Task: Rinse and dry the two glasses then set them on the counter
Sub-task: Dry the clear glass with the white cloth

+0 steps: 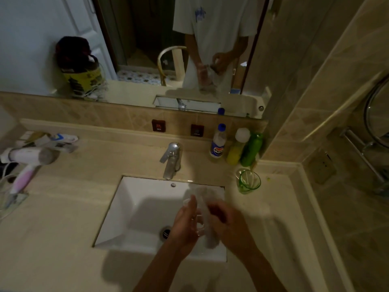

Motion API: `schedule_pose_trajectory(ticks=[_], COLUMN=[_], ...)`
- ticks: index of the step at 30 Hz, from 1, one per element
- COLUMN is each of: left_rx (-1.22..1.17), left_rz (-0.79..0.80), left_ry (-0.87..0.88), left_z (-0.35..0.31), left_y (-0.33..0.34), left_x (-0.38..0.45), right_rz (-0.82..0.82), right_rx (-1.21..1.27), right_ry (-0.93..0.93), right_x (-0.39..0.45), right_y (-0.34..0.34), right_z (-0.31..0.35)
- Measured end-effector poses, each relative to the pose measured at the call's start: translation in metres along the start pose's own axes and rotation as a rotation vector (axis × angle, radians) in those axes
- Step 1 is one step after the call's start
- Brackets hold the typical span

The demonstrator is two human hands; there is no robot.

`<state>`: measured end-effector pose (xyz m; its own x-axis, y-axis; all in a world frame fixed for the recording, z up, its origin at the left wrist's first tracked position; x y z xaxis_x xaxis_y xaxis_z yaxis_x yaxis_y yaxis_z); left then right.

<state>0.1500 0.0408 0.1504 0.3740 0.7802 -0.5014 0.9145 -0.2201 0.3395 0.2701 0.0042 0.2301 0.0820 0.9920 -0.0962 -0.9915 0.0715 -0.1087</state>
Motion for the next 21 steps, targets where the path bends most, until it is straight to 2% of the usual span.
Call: schedule_pose_trajectory(ticks=[4, 7, 10, 12, 14, 16, 21], left_rx=[-0.068, -0.072, -0.095, -0.09, -0.092, -0.082, -0.135], left_rz=[0.006, -0.017, -0.044, -0.056, -0.054, -0.053, -0.049], left_ry=[-0.063, -0.06, -0.055, -0.026, -0.005, -0.006, -0.045], left_z=[0.001, 0.001, 0.0, -0.001, 0.001, 0.0, -0.002], left_y=[-0.009, -0.005, 0.0, -0.001, -0.004, -0.006, -0.015], left_x=[-0.002, -0.006, -0.012, -0.013, -0.012, -0.013, -0.017], right_rz=[-0.172, -0.224, -0.174, -0.196, -0.27, -0.279, -0.056], right_rx=[-0.258, -0.251, -0.439, -0.46, -0.355, -0.169, 0.414], right_ry=[-0.236, -0.212, -0.178, -0.171, -0.119, -0.031, 0.312], right_x=[-0.006, 0.0, 0.004, 0.007, 0.013, 0.027, 0.051], right_y=[0.019, 0.036, 0.056, 0.063, 0.061, 0.057, 0.049], right_z=[-0.01, -0.028, -0.028, -0.025, -0.02, -0.022, -0.031])
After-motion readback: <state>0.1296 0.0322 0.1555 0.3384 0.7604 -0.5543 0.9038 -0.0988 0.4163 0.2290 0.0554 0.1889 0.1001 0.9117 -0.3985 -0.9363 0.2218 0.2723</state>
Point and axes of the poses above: each hand's wrist, its own x-axis towards the middle knuckle, its own y-axis out of the palm, z = x × y, the point moved 4 cm from there along x, towards the middle knuckle, and after that the axes turned 14 degrees about x, right-handed, at the moved point
